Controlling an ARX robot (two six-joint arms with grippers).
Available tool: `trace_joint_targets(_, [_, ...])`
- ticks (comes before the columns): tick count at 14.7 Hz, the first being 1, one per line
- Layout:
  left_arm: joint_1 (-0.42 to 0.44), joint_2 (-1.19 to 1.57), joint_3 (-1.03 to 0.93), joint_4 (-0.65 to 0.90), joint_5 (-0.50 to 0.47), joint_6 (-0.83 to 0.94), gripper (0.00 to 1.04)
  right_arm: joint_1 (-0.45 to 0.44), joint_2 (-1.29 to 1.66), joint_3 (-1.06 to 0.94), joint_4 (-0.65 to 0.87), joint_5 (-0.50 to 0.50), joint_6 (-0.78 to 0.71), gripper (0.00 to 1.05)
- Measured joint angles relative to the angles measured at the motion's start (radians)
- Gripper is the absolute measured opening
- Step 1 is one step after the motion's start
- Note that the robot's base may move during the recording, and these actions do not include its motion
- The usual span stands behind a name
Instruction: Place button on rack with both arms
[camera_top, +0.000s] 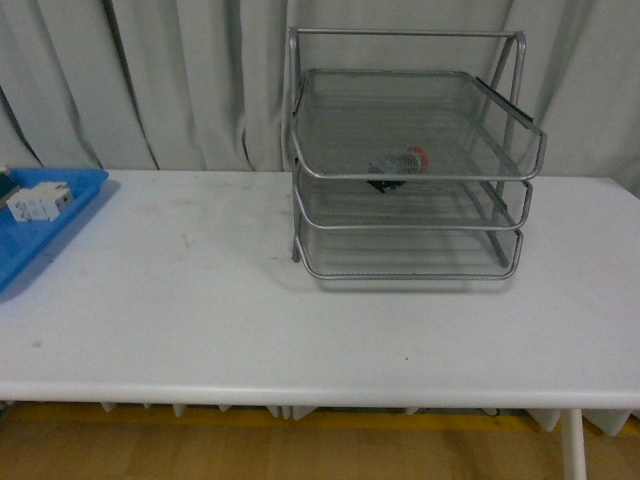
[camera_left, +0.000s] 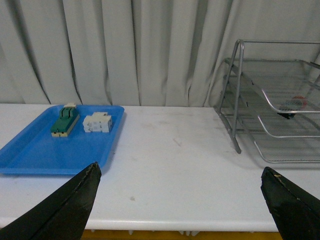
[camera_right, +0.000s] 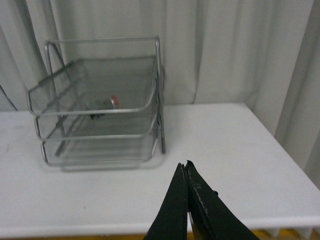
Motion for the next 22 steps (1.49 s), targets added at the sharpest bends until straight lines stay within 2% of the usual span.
trace_joint_targets(7, [0.000,0.000,0.000,0.000,0.000,0.000,0.98,0.000,-0.139,0.000,-0.128,0.001,0.000,0.02])
trace_joint_targets(9, [0.000,0.000,0.000,0.000,-0.001,0.000,0.98,0.000,-0.290,0.001,-0.310,0.002,0.000,0.02])
trace_joint_targets(15, [0.000,0.000,0.000,0.000,0.000,0.000,0.98,0.000,-0.307,0.001,-0.307,0.003,0.000,0.02])
trace_joint_targets(16, [0.000,0.000,0.000,0.000,0.000,0.000,0.98,0.000,-0.307,0.001,-0.307,0.003,-0.002,0.06])
trace_joint_targets(19, [0.000,0.000,0.000,0.000,0.000,0.000,0.98,0.000,-0.307,0.001,-0.307,0.003,-0.002,0.33])
trace_joint_targets(21, [0.000,0.000,0.000,0.000,0.000,0.000,0.98,0.000,-0.307,0.001,-0.307,0.003,-0.002,0.59])
trace_joint_targets(22, [0.000,0.000,0.000,0.000,0.000,0.000,0.98,0.000,-0.307,0.001,-0.307,0.003,-0.002,0.68])
